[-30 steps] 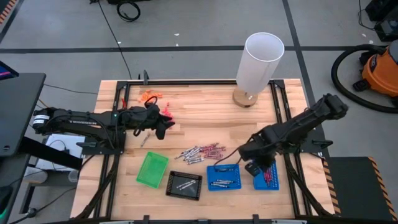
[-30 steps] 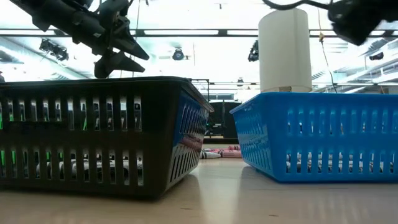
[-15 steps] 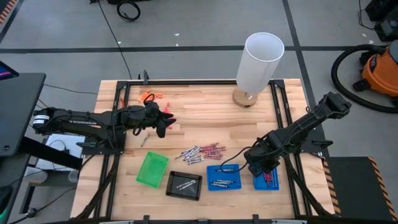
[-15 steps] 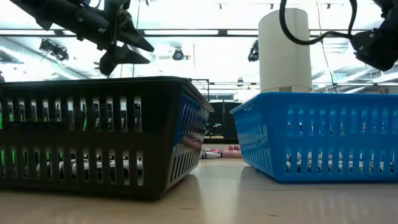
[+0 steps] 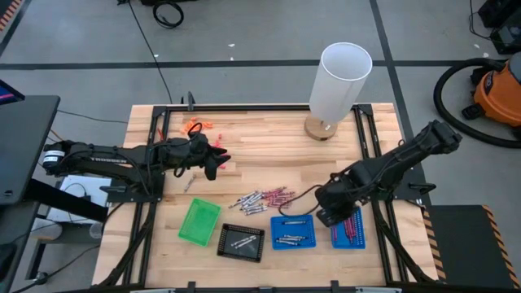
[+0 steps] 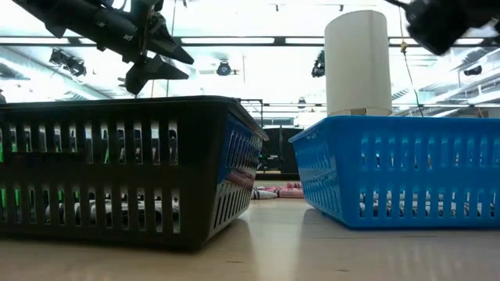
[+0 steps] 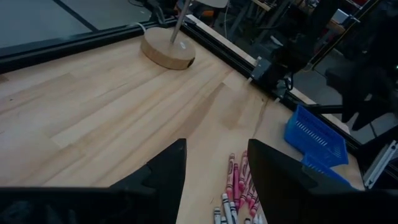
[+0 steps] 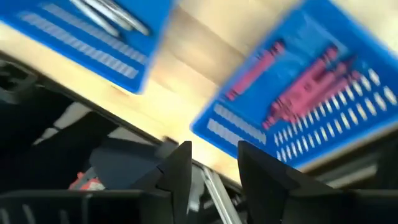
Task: Sort crayons
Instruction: Put the black crayon into the left blue basket
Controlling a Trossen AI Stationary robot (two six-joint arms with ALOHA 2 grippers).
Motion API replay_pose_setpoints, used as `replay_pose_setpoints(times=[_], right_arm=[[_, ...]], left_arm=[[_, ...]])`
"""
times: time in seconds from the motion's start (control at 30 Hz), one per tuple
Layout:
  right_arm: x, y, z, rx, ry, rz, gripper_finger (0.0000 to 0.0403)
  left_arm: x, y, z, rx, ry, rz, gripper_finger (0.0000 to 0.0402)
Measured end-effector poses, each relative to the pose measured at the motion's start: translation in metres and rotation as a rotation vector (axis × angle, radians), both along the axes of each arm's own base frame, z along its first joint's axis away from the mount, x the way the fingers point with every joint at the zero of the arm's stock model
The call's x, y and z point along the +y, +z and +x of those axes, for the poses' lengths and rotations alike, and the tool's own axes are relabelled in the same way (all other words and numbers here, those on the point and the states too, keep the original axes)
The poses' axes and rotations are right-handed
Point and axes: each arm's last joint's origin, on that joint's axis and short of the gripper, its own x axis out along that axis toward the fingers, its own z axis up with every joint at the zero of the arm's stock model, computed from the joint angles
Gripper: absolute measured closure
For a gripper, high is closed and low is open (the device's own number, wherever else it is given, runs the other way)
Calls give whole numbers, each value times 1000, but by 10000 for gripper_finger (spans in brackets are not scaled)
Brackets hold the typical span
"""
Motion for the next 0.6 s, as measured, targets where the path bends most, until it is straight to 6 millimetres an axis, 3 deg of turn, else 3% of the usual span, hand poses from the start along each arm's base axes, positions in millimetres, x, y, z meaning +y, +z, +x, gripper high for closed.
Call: replay_pose_setpoints(times=[0.23, 0.37, 0.6], right_arm=[[-14, 19, 17, -163, -37, -144, 279], [-25, 18, 22, -203, -36, -212, 281], [-49, 2, 55, -312, 47, -255, 281]], left_arm=[[-3, 0, 1, -2, -86, -23, 221], [-4, 0, 1, -3, -150, -44, 221], [-6, -2, 0, 13, -176, -97, 221]])
